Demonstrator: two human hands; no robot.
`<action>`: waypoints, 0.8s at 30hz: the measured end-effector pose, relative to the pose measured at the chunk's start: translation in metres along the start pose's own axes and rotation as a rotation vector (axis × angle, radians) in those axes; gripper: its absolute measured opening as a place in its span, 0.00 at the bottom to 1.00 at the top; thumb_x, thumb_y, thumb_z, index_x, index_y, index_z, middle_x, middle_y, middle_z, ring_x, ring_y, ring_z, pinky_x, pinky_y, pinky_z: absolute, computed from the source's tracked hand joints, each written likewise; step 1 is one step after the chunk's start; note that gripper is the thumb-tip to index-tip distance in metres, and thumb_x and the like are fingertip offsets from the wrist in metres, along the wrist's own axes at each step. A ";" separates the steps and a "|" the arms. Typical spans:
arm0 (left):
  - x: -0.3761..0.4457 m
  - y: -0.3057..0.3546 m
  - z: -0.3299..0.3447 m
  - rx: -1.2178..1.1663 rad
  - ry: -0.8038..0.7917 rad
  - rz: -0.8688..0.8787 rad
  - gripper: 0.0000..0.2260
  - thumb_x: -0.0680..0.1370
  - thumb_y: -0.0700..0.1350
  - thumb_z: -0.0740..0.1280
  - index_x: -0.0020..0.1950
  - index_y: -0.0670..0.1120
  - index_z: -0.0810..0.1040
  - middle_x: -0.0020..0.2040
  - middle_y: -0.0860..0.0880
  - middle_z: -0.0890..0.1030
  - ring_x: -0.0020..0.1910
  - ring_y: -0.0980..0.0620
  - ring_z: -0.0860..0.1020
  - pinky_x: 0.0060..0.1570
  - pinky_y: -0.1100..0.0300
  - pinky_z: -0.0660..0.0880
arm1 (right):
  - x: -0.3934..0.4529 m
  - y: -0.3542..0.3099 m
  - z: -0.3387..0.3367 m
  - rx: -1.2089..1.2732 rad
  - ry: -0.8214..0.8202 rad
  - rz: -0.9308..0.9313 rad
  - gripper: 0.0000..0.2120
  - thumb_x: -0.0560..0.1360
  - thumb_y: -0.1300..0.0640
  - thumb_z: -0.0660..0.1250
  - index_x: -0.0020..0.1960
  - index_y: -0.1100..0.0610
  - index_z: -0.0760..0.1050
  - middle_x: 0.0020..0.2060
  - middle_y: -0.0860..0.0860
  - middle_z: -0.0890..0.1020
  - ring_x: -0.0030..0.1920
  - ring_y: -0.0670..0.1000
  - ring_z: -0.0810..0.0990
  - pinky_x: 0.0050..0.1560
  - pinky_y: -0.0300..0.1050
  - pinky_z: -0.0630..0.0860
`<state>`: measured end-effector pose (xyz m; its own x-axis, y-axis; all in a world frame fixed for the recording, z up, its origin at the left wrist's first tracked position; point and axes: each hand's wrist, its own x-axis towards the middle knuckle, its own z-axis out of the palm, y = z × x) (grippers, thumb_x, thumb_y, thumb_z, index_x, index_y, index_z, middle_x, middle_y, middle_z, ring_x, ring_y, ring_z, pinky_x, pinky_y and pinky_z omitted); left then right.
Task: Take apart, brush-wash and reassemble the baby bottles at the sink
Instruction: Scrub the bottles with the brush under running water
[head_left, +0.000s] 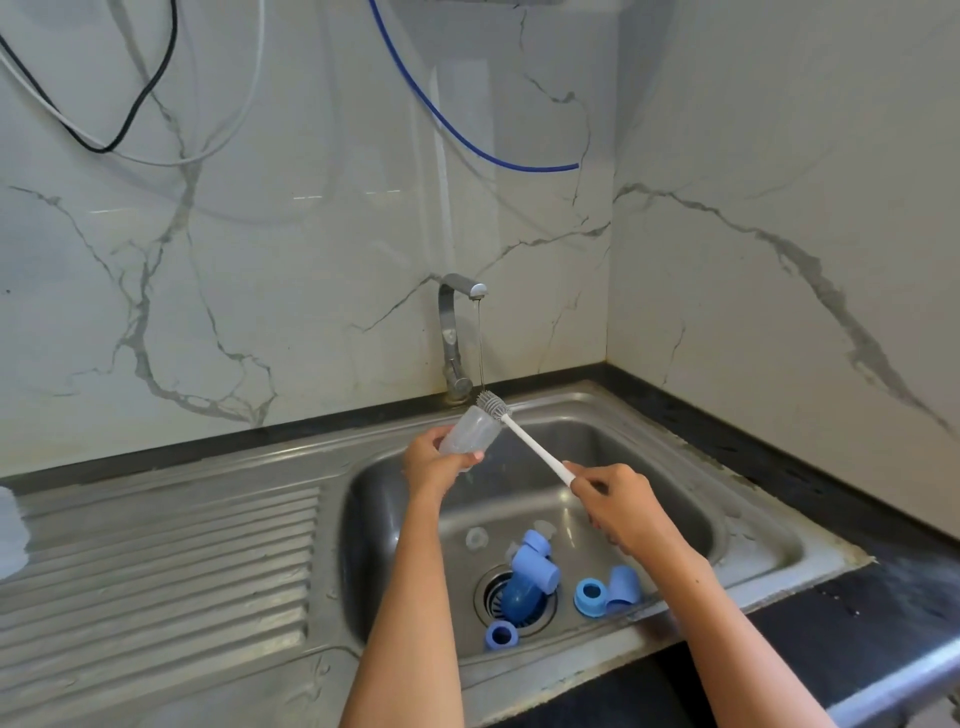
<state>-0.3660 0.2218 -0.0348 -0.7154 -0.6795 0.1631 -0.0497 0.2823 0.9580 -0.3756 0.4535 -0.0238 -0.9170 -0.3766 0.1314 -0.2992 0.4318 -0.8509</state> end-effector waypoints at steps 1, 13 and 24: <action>0.000 -0.001 0.000 0.054 -0.018 0.023 0.24 0.65 0.41 0.79 0.59 0.43 0.77 0.54 0.46 0.80 0.51 0.47 0.78 0.47 0.56 0.78 | 0.001 -0.001 0.001 -0.026 -0.007 0.003 0.16 0.79 0.55 0.60 0.66 0.48 0.76 0.31 0.48 0.75 0.29 0.48 0.68 0.30 0.42 0.69; -0.004 -0.006 0.008 0.322 0.132 0.160 0.24 0.64 0.40 0.79 0.57 0.42 0.74 0.56 0.43 0.79 0.55 0.42 0.77 0.48 0.54 0.75 | -0.003 -0.009 -0.013 -0.020 -0.138 0.048 0.17 0.80 0.56 0.58 0.67 0.46 0.74 0.29 0.50 0.70 0.25 0.45 0.63 0.20 0.35 0.62; -0.007 -0.004 0.019 0.352 0.191 0.107 0.26 0.68 0.41 0.77 0.60 0.38 0.69 0.59 0.38 0.78 0.58 0.38 0.76 0.54 0.50 0.73 | -0.004 -0.019 -0.009 -0.037 -0.180 -0.016 0.18 0.81 0.56 0.58 0.69 0.47 0.72 0.30 0.48 0.71 0.23 0.43 0.63 0.21 0.34 0.63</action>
<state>-0.3740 0.2378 -0.0437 -0.5892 -0.7374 0.3302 -0.2404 0.5502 0.7997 -0.3683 0.4544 -0.0039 -0.8510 -0.5229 0.0488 -0.3261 0.4531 -0.8297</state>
